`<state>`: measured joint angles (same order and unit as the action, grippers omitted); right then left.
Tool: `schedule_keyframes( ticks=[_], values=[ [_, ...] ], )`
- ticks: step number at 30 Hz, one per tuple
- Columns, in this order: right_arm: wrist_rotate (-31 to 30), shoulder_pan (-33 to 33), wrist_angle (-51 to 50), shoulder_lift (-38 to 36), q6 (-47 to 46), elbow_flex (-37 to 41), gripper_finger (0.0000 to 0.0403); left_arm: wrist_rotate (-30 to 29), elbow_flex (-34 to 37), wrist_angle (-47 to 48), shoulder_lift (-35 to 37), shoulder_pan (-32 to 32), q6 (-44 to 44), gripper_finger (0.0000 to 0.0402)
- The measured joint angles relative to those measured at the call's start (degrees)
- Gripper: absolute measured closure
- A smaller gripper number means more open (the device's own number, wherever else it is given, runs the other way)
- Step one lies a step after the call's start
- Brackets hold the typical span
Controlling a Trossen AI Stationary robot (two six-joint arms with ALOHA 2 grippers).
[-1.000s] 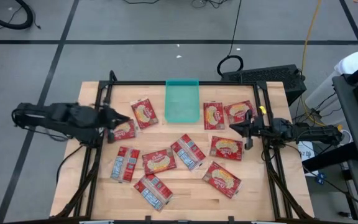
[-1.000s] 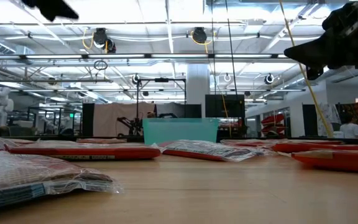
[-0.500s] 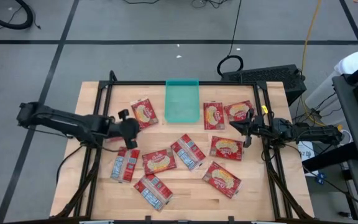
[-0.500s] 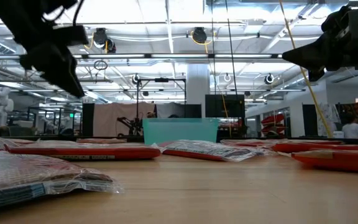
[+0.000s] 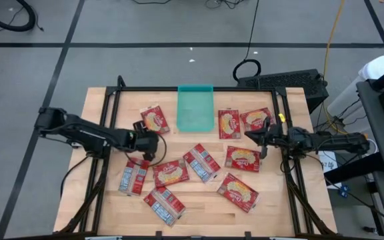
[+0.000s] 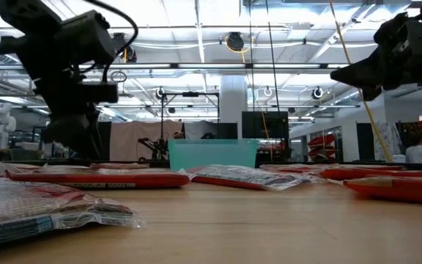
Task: Sort popcorn bags into baskets
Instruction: Put the red popcorn bag into the blue bin
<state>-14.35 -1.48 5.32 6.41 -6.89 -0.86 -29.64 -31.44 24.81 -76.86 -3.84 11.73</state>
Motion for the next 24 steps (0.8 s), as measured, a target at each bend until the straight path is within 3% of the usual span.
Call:
schedule_keyframes(
  ticks=[10,13,18,24],
  values=[
    [-0.56,0.00,1.13,3.70,-1.89,0.00,0.0403,-3.73,-0.31,-6.84,-9.87,4.25,-3.44,0.0204],
    [-0.59,0.00,3.39,5.00,-2.79,0.00,0.0403,-2.87,-0.31,-8.32,-11.48,5.56,-6.96,0.0249],
    [-0.61,0.00,9.67,8.53,-3.72,0.00,0.0403,-1.67,-0.17,-10.54,-11.64,6.01,-10.61,0.0376],
    [-0.94,0.00,22.71,17.99,-7.39,-0.73,0.0403,-1.80,-0.99,-10.03,-8.43,6.08,-14.57,0.0396]
  ],
)
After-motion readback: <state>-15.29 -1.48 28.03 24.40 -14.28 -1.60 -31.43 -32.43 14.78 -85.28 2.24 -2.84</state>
